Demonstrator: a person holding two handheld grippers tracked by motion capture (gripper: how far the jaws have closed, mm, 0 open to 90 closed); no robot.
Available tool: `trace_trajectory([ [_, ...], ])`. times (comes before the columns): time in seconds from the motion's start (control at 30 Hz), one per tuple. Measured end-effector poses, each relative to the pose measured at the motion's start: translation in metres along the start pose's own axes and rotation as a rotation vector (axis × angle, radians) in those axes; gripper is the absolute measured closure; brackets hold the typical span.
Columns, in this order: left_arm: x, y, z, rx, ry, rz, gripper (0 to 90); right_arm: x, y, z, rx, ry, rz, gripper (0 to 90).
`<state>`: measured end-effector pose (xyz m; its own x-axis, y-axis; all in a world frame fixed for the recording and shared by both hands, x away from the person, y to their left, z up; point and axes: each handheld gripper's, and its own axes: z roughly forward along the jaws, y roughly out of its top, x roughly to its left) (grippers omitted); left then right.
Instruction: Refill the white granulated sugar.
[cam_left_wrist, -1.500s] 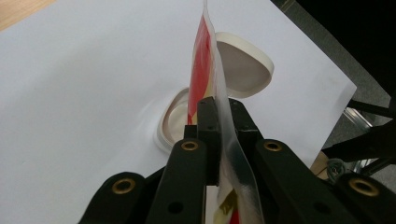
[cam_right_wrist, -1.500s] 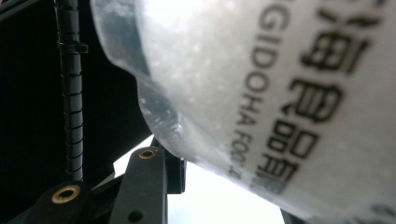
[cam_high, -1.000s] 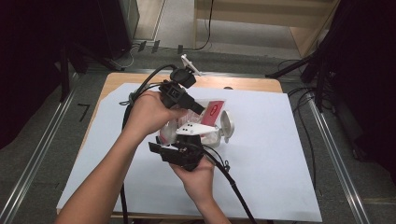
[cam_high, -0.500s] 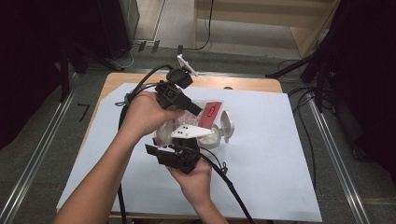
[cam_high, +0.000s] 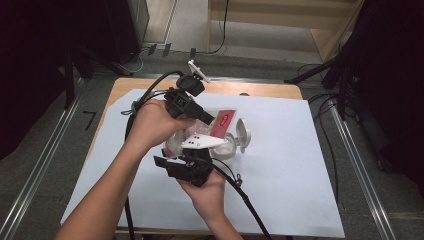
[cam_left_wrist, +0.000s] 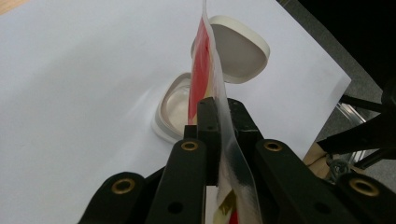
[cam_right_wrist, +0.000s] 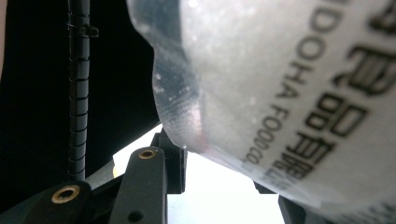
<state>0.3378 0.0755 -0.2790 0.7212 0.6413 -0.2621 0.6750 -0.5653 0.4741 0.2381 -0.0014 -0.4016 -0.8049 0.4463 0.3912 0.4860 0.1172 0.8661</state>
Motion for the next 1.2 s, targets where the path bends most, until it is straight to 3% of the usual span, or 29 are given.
trace_trajectory([
  [0.47,-0.001,0.008,0.004,-0.010,-0.002,0.021,86.5,-0.008,0.003,-0.004,-0.016,-0.014,0.004,63.6],
  [0.73,0.000,0.013,0.010,-0.010,-0.008,-0.003,86.7,-0.013,0.004,-0.006,0.001,-0.015,0.032,62.9],
  [1.07,-0.001,0.015,0.011,-0.010,-0.002,0.000,86.6,-0.014,0.005,-0.006,-0.004,-0.023,0.044,63.7],
  [1.2,-0.002,0.017,0.011,-0.006,0.004,0.000,86.4,-0.014,0.006,-0.006,-0.010,-0.012,0.050,58.9],
])
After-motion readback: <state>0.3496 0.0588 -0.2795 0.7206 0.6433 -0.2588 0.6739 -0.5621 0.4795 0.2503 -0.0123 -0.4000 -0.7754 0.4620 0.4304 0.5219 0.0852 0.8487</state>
